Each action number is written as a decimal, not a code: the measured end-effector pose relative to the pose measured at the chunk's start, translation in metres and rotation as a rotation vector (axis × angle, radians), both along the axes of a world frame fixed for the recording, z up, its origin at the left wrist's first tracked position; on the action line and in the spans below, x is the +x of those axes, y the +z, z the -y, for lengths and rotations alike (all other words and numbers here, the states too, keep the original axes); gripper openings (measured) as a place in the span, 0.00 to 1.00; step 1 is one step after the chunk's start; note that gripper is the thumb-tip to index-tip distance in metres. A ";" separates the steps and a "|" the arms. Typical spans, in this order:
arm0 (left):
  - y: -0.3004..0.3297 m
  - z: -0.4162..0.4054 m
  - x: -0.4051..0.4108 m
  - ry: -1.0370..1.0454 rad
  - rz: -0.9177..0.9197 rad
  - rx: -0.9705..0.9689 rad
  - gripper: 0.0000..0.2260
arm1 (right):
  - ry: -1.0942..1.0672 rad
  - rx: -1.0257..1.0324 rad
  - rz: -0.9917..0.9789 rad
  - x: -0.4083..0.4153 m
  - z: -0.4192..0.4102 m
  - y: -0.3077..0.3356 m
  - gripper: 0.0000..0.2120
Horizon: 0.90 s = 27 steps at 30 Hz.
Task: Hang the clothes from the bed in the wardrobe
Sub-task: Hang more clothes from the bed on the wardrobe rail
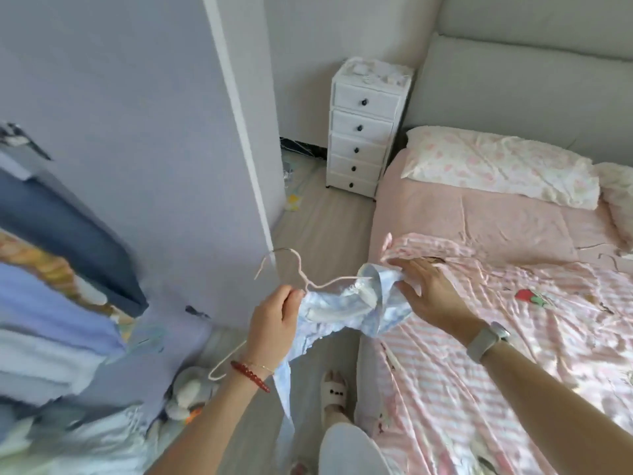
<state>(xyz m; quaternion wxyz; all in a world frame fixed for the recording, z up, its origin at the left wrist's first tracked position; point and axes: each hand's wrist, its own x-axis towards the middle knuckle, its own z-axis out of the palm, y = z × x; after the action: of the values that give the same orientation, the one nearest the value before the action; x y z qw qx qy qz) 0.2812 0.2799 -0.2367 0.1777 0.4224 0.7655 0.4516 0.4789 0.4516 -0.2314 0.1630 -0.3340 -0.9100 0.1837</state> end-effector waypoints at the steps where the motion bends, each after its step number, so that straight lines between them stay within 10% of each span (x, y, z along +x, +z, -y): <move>1: 0.002 0.015 -0.011 0.063 -0.016 0.004 0.11 | 0.048 -0.004 0.003 -0.010 0.011 0.000 0.19; 27: 0.085 0.324 -0.138 1.039 -0.466 -0.016 0.15 | 0.964 0.072 -0.502 -0.332 0.201 0.094 0.18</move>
<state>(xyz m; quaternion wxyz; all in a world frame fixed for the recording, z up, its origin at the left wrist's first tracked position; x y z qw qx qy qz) 0.1434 -0.0445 -0.1517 -0.2382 0.0776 0.8952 0.3687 0.1469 0.2503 -0.1374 0.2840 0.1813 -0.8988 0.2804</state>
